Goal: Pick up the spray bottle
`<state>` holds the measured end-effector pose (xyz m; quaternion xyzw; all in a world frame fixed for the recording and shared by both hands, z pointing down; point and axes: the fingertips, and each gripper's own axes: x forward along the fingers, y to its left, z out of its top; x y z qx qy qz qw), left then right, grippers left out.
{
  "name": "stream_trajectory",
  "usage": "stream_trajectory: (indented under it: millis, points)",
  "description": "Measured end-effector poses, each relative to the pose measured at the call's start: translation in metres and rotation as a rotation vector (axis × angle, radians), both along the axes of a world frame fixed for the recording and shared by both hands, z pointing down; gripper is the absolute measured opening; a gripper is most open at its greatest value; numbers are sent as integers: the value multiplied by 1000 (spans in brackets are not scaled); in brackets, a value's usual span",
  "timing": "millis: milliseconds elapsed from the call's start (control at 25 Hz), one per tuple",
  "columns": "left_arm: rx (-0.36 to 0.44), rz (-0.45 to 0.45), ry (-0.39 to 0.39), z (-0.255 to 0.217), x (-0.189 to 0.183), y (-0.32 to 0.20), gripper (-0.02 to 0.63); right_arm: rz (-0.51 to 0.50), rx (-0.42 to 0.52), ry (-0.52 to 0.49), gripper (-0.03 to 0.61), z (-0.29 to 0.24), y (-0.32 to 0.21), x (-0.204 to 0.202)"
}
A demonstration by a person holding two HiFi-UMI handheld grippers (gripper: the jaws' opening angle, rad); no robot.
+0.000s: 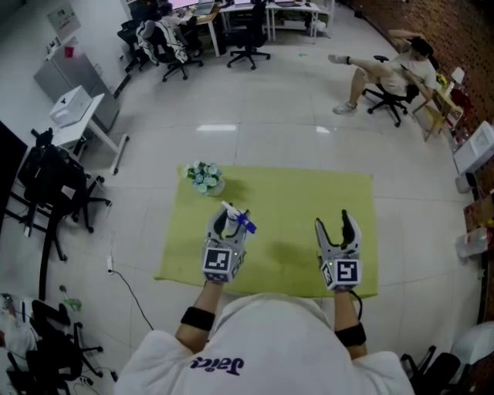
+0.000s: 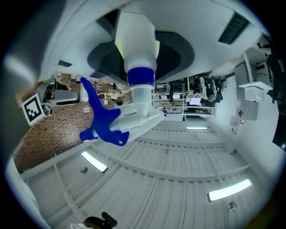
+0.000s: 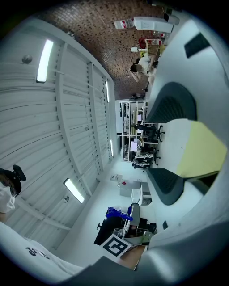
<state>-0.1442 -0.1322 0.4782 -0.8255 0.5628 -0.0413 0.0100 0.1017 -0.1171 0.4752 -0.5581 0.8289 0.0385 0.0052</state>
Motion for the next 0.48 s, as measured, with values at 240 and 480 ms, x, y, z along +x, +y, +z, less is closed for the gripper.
stream_trajectory:
  millis: [240,480]
  points:
    - [54,1,-26,-6,-1,-3,202,-3,-7,11,322,0,0,-4]
    - [50,-24,1,-14,-15,-1,202,7,14,14,322,-10,0,-9]
